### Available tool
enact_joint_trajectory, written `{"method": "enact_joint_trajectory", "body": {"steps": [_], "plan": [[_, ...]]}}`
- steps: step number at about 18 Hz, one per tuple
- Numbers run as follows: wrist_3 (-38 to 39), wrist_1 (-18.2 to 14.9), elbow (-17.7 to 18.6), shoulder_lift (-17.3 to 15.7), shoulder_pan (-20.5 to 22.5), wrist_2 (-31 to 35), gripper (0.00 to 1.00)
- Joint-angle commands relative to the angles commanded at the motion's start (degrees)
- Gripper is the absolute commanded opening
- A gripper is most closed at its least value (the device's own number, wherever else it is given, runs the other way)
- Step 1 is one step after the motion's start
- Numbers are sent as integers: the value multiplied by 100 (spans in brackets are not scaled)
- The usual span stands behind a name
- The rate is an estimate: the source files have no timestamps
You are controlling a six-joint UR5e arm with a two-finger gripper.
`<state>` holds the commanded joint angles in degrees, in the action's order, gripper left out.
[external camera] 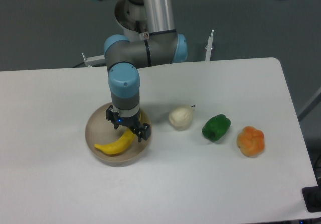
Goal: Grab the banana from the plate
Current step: 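Close the gripper around the middle of the yellow banana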
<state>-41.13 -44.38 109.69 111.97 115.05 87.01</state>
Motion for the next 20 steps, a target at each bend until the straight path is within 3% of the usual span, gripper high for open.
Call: {"method": "enact_joint_trajectory", "body": {"steps": [1, 8, 10, 12, 14, 16, 20], "plan": [[-9, 0, -9, 17, 0, 0, 88], [-18, 0, -18, 97, 0, 0, 88], [-35, 0, -44, 141, 0, 0, 76], [-70, 0, -70, 141, 0, -9, 53], [-79, 0, -62, 141, 0, -9, 38], [-88, 0, -44, 141, 0, -9, 32], [-88, 0, -44, 132, 9, -9, 32]]}}
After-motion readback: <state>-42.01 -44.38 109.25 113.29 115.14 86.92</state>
